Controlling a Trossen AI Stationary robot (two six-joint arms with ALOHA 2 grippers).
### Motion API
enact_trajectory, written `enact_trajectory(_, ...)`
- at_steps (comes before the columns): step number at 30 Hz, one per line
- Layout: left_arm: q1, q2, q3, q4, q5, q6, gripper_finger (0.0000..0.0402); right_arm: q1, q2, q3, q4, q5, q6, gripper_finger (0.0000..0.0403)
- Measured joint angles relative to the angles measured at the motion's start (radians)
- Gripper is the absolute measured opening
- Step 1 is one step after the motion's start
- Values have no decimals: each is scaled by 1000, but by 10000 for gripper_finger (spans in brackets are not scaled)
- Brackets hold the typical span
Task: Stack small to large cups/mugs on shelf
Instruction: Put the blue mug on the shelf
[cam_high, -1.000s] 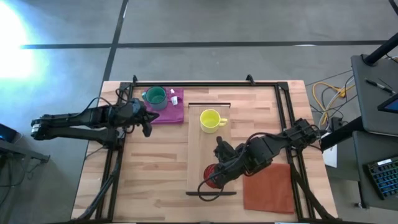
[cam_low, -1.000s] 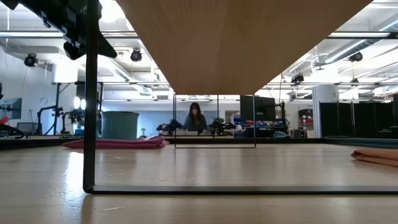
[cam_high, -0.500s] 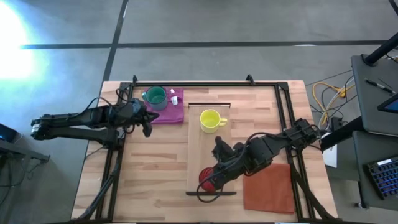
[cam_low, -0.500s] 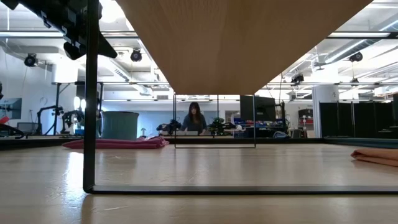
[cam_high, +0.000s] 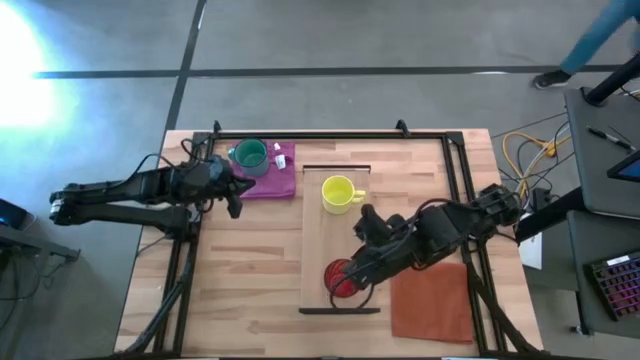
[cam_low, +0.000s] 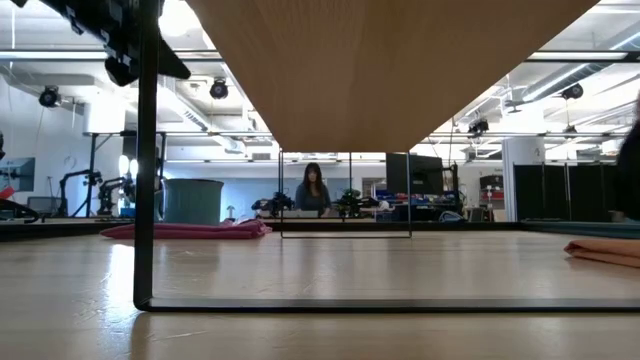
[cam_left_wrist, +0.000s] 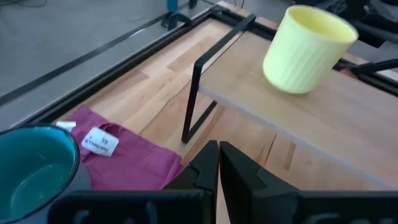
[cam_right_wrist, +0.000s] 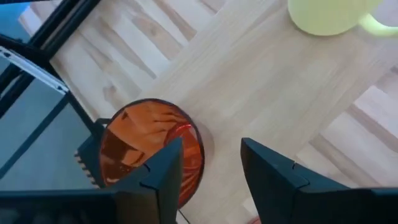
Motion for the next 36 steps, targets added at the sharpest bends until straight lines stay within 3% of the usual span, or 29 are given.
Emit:
enact_trajectory(7,84,81,88,-172,-59,4,0,1,-52,0,-70,47,4,159)
enact_trajectory(11,213,206,164,-321,31,28,0,-4,-93,-1,-69,71,-4,155)
enact_trajectory(15,333,359,259,-360,108,99,4,-3,-130,-1,-69,126,-22,161)
enact_trajectory(22,494,584,428,-390,160,167,74,-4,-167,-1,-69,155,-34,187)
enact_trajectory(28,554,708,471,-455,210,160,149,-18,-181,-2,-68,159,-55,199)
enact_trajectory(36,562,835,467,-443,265,204,171,-36,-210,-2,-69,185,-60,199)
